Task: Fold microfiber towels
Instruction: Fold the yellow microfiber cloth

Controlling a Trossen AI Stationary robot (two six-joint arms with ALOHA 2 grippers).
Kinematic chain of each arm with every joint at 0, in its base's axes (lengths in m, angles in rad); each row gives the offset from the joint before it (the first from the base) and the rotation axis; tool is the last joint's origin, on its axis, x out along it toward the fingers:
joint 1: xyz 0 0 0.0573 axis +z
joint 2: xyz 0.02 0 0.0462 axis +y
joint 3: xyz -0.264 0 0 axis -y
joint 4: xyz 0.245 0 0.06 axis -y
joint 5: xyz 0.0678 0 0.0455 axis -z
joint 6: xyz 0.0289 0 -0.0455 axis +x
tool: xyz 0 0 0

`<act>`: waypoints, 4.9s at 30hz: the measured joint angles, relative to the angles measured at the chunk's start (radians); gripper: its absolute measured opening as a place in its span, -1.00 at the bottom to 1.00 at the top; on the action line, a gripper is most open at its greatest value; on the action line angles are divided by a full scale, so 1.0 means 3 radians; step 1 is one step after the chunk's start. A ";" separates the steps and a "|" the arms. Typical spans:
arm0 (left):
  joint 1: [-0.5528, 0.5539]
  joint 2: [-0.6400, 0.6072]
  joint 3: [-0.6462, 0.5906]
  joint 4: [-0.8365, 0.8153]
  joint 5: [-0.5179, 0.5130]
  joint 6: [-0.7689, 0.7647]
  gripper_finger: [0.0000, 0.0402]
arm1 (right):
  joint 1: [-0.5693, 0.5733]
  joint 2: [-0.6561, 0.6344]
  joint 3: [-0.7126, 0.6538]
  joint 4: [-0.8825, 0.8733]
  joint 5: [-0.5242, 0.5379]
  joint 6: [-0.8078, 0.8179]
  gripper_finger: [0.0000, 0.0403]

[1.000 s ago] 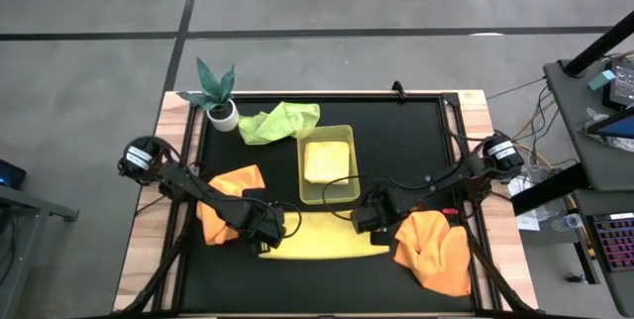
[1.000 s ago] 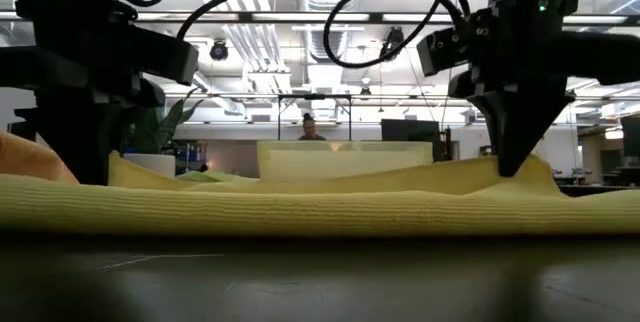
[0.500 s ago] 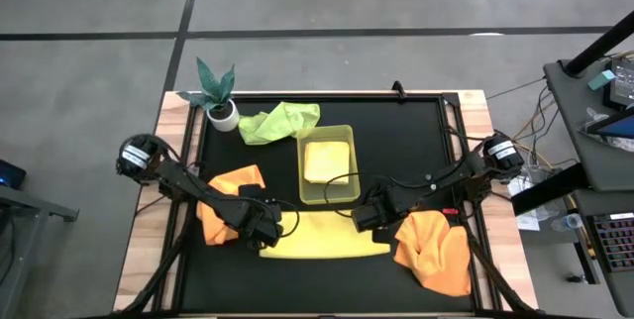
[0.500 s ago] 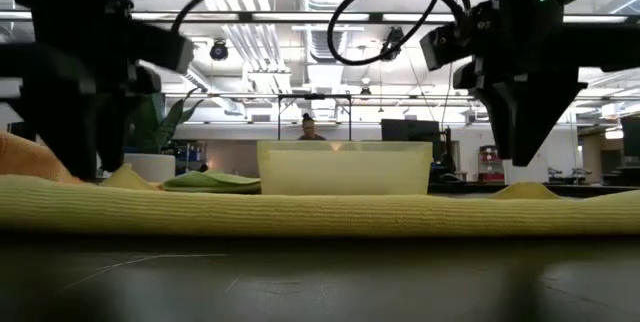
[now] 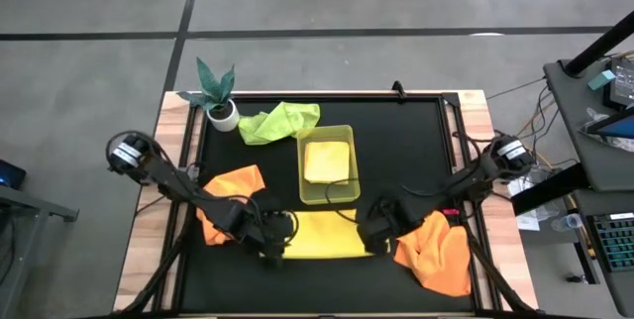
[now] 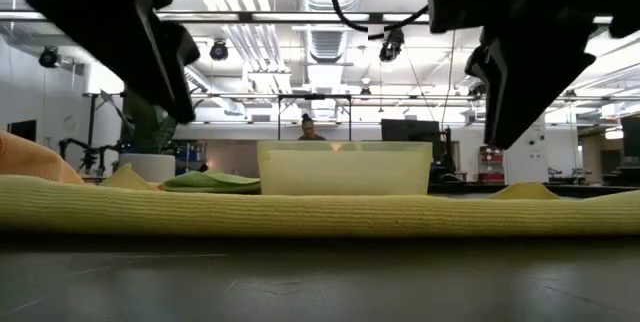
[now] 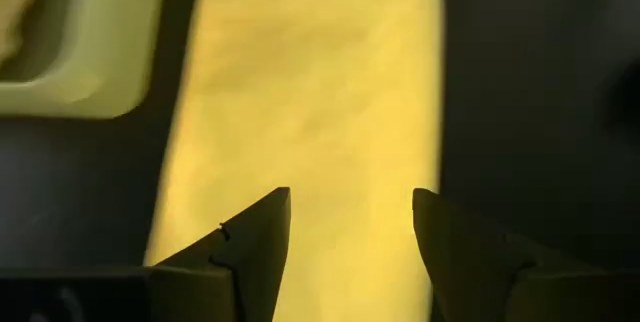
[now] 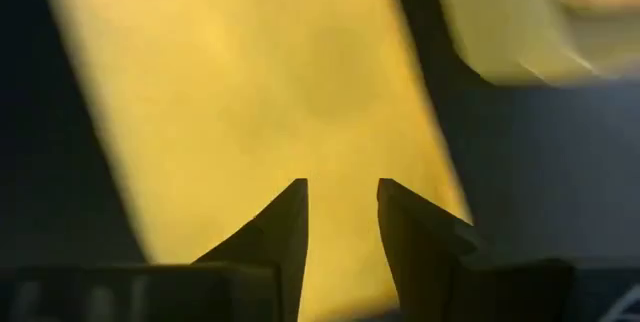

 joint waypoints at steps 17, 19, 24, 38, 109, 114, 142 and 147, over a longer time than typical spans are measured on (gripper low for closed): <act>-0.0088 0.0748 -0.0073 0.1593 -0.0264 0.0489 -0.74 | 0.0055 0.0431 -0.1056 0.4289 0.0072 -0.1098 -0.95; -0.0080 0.0815 -0.0083 0.1730 -0.0264 0.0517 -0.89 | 0.0050 0.0573 -0.0996 0.4363 0.0071 -0.1271 -0.96; -0.0066 0.0845 -0.0239 0.2155 -0.0296 0.0548 -0.97 | 0.0052 0.0900 -0.0813 0.4564 0.0064 -0.1554 -0.96; -0.0068 0.0850 -0.0736 0.2706 -0.0315 0.0485 -1.00 | 0.0051 0.1348 -0.0847 0.5184 0.0061 -0.1728 -0.96; -0.0379 -0.0266 -0.1272 0.2165 0.0360 -0.0292 -1.00 | 0.0181 0.0074 -0.1106 0.3255 -0.0013 -0.1098 -0.96; -0.0403 -0.0350 -0.1296 0.1690 0.0368 -0.0569 -1.00 | 0.0276 0.0102 -0.1140 0.3114 -0.0072 -0.0913 -0.96; -0.0437 -0.0091 -0.1108 0.1386 0.0837 -0.0808 -1.00 | 0.0301 -0.0460 -0.1177 0.1741 -0.0529 -0.0030 -0.96; -0.0437 -0.0093 -0.1101 0.1396 0.0782 -0.0807 -1.00 | 0.0224 -0.0744 -0.1177 0.1314 -0.0502 0.0715 -0.89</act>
